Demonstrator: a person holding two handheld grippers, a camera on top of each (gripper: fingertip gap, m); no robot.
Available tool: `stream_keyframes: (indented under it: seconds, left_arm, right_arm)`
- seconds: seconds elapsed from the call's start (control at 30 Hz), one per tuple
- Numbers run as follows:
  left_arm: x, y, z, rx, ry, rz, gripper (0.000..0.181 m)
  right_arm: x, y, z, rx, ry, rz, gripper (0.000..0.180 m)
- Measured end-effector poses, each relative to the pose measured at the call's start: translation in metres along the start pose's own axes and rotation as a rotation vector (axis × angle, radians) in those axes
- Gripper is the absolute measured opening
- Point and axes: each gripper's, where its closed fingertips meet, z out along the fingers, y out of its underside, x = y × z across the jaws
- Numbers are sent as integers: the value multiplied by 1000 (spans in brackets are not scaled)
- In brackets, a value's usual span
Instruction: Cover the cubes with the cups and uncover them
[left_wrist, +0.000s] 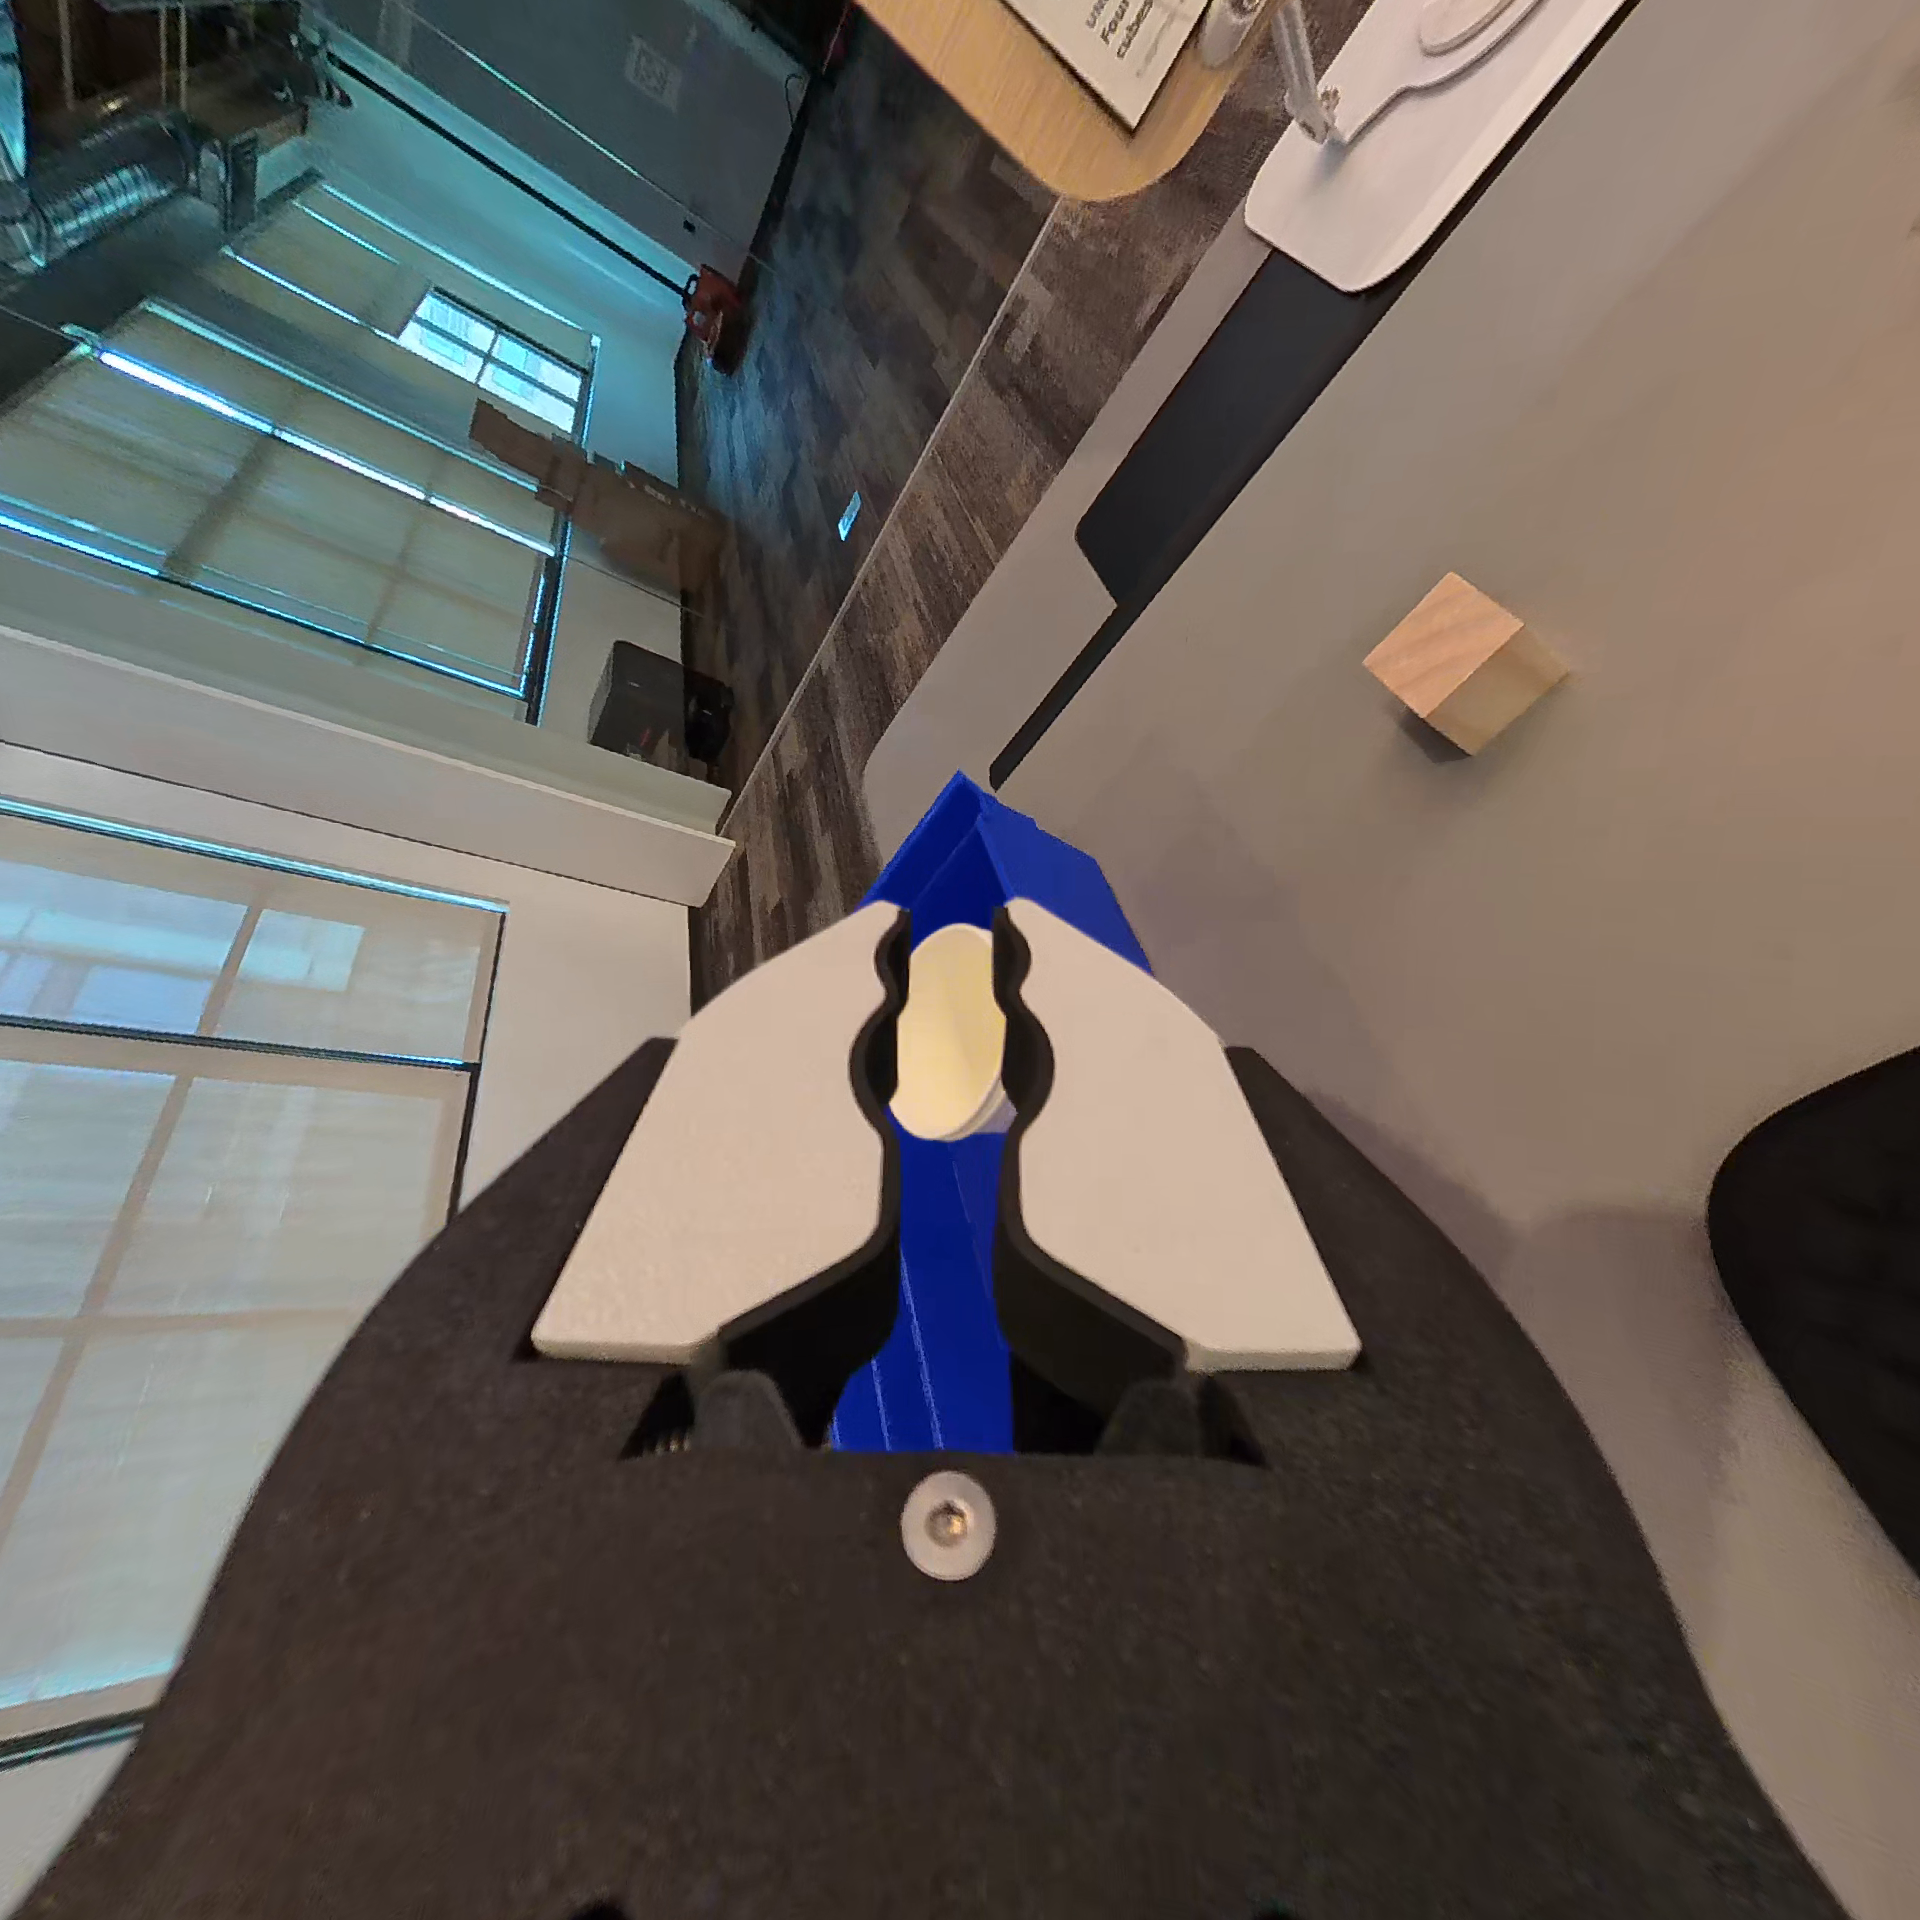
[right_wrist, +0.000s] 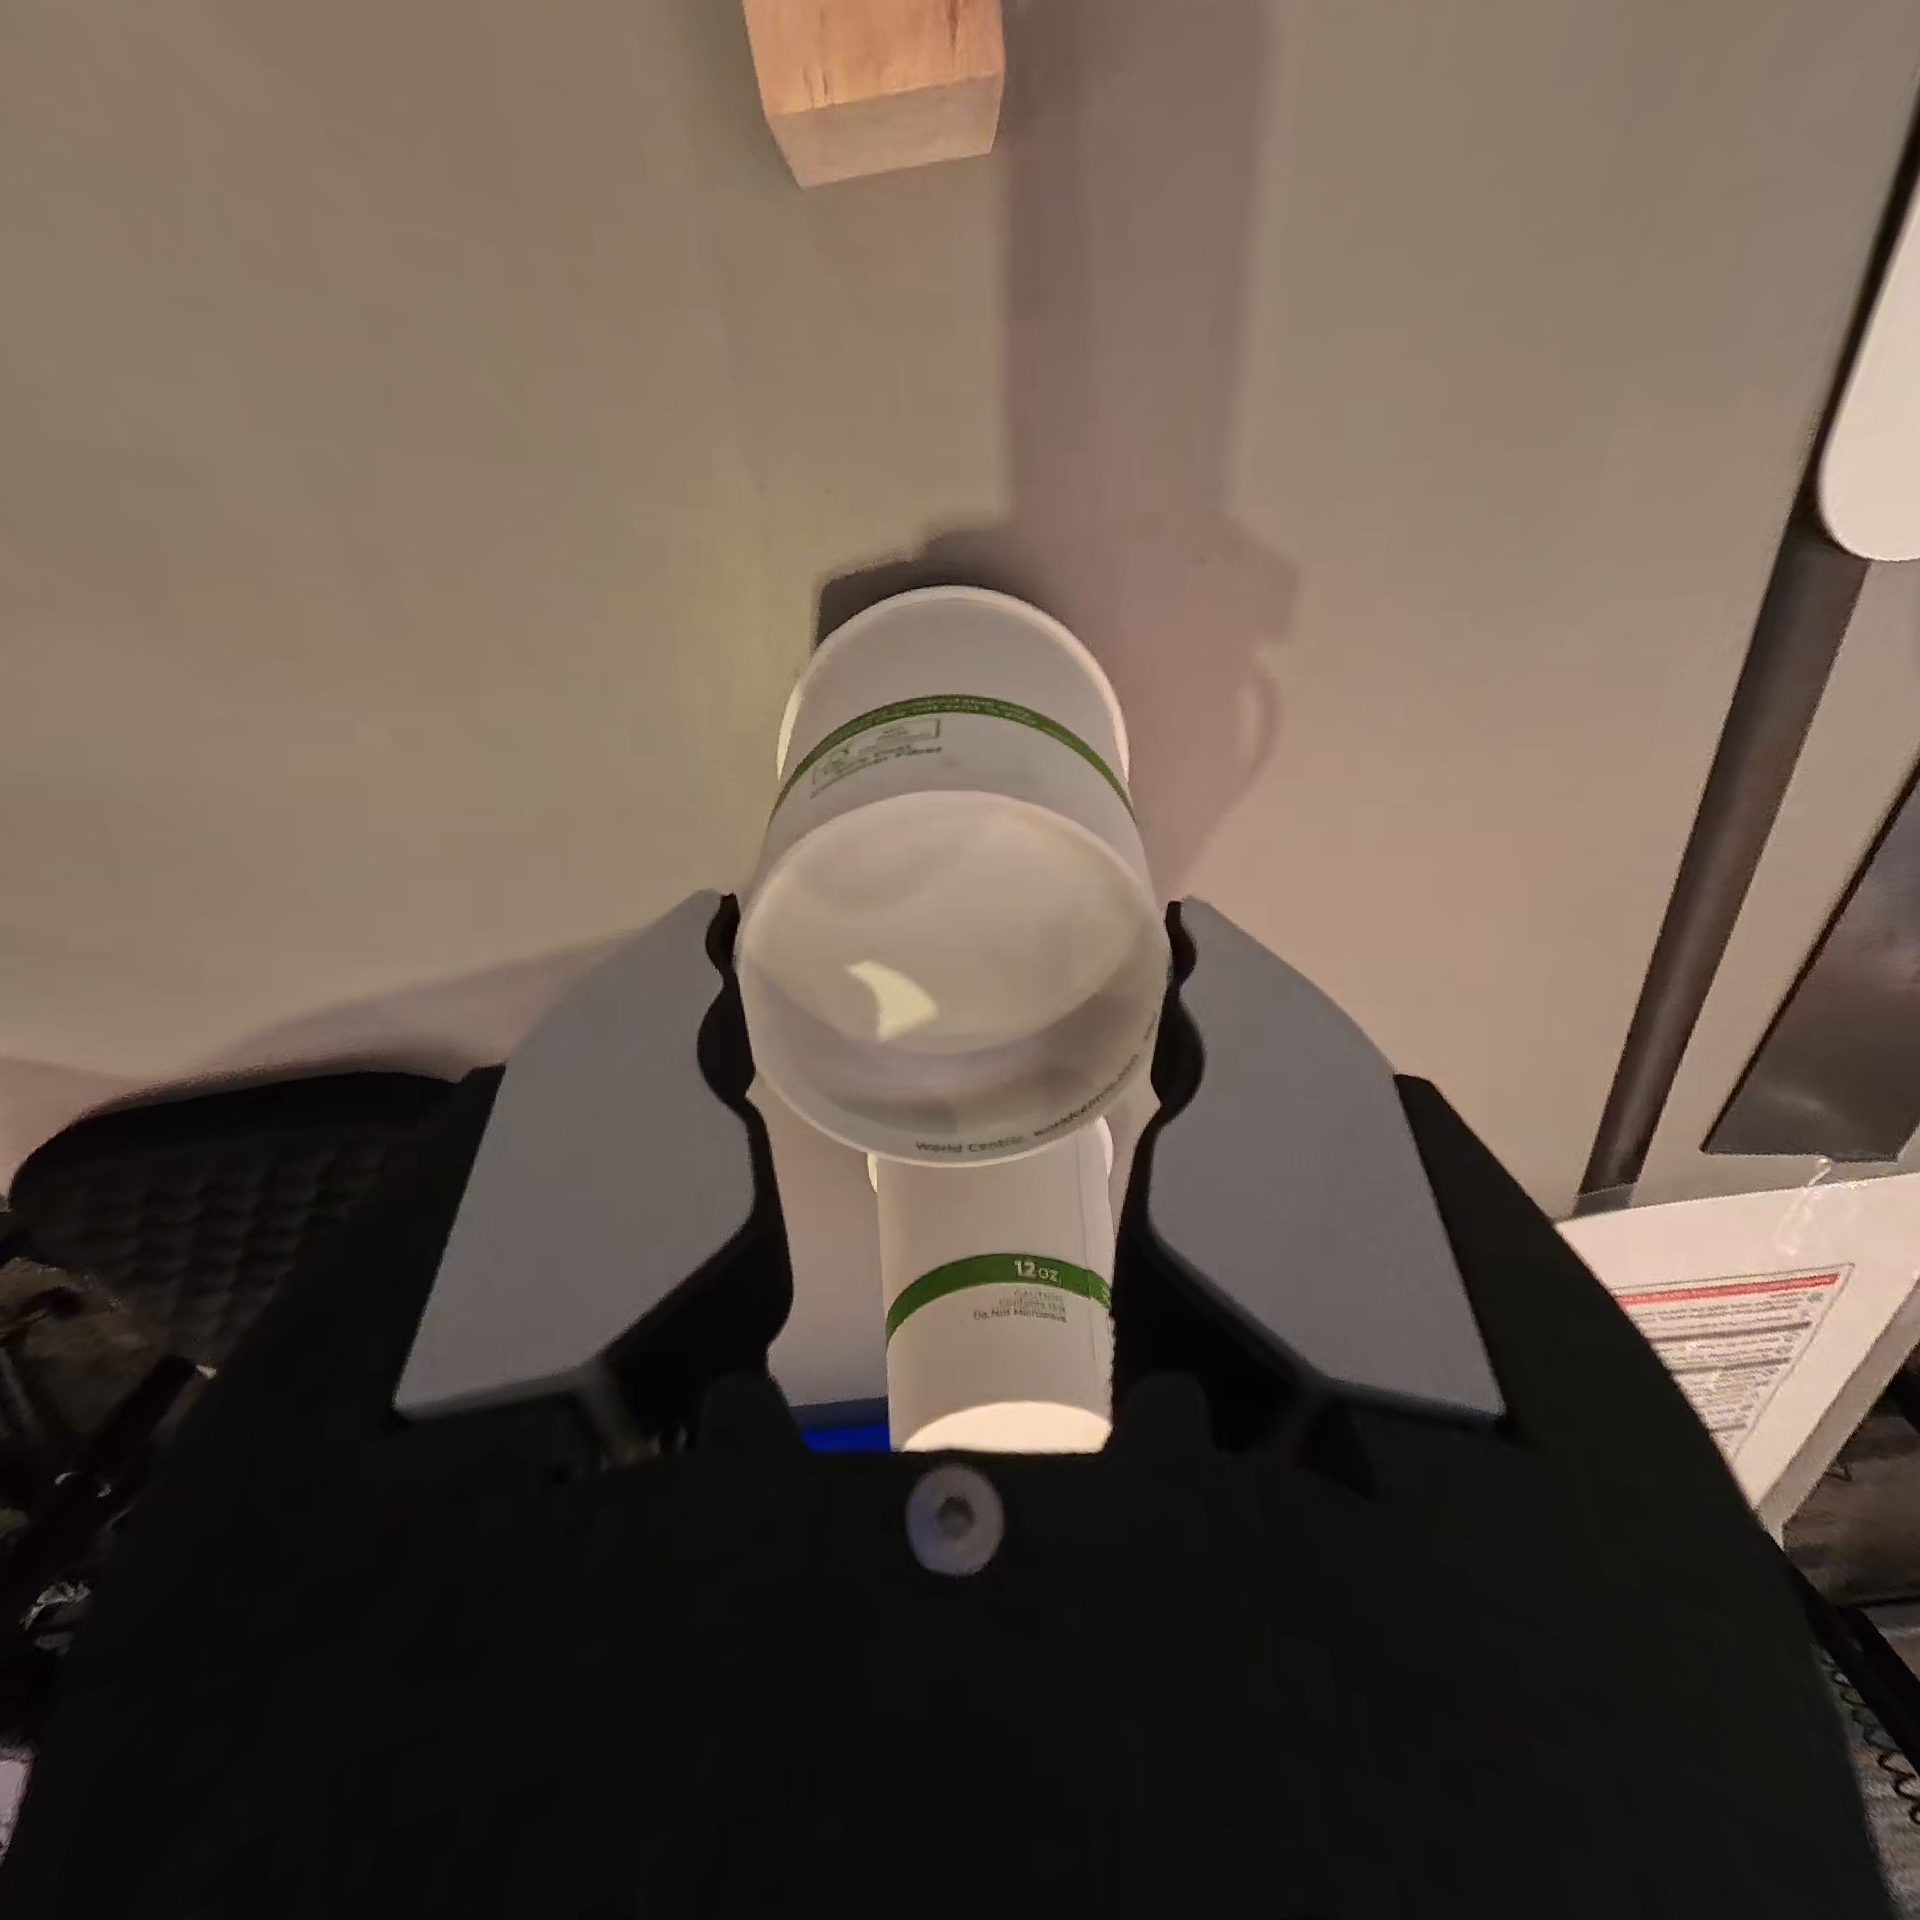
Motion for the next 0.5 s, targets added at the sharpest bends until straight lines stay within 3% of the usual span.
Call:
stream_keyframes:
  seconds: [0.37,0.5]
  left_arm:
    - [-1,26,8,-35,75,-113,17]
    - [-7,34,11,-25,150,-218,20]
  right_arm:
    - [0,4,11,9,10,10,76]
    - [6,1,2,72,67,25,84]
